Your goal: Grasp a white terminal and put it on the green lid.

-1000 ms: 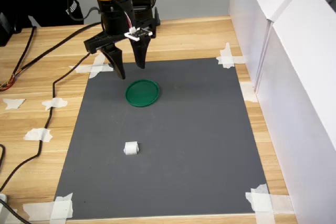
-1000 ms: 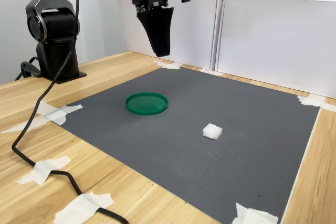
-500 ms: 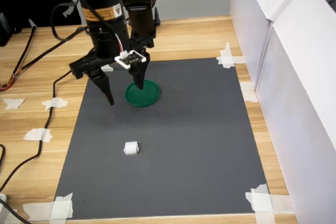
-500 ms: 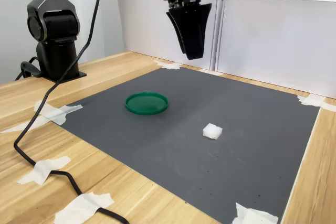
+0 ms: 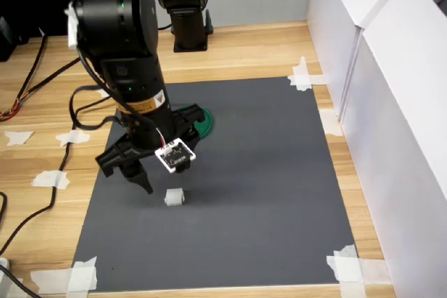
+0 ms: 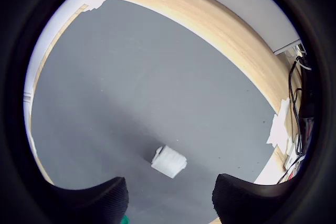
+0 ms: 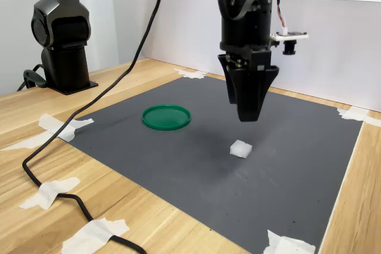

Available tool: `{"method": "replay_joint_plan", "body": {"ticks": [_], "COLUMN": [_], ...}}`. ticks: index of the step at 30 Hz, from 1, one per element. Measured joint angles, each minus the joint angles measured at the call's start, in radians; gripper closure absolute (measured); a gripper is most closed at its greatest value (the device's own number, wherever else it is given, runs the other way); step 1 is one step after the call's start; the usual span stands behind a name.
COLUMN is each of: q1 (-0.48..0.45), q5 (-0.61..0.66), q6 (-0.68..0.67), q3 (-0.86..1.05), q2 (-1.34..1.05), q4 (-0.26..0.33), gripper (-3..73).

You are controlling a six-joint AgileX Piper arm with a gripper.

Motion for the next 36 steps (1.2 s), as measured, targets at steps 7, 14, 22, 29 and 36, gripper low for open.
{"method": "replay_joint_plan", "body": {"ticks": [7, 14, 22, 29, 36], "q1": [0.0, 0.0, 0.0, 0.0, 0.0], "q5": [-0.022, -0.034, -0.055, -0.055, -0.055], "q6": [-0.005, -0.005, -0.005, -0.005, -0.005], "q3": [0.0, 0.0, 0.0, 0.0, 0.0], "q2": [0.058, 0.084, 0.105, 0.119, 0.132], "q4": [0.0, 0.001, 0.003, 0.004, 0.004], "gripper": [1.1, 1.1, 1.1, 1.0, 5.8]}}
